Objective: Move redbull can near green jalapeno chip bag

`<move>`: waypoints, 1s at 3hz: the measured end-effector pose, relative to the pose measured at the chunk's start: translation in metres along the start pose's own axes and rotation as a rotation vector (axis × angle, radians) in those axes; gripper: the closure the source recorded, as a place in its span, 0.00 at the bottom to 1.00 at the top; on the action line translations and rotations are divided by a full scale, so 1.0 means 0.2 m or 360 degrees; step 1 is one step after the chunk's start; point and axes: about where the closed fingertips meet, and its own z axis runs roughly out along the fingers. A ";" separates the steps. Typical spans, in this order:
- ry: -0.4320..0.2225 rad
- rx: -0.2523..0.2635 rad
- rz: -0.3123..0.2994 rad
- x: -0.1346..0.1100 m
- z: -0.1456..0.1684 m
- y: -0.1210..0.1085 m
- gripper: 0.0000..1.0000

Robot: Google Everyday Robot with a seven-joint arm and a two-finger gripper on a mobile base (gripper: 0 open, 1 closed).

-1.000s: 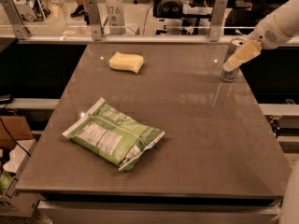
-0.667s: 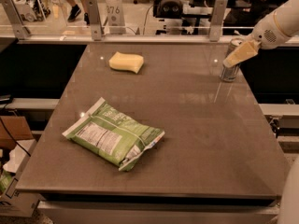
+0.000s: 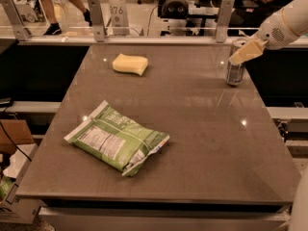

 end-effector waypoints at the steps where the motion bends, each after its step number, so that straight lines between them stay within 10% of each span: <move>1: -0.0034 -0.0109 -0.0053 -0.08 -0.01 0.15 1.00; 3: -0.0158 -0.0424 -0.0189 -0.23 -0.02 0.63 1.00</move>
Offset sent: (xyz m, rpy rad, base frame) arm -0.1007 0.1136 0.0335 0.1932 0.0714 0.2850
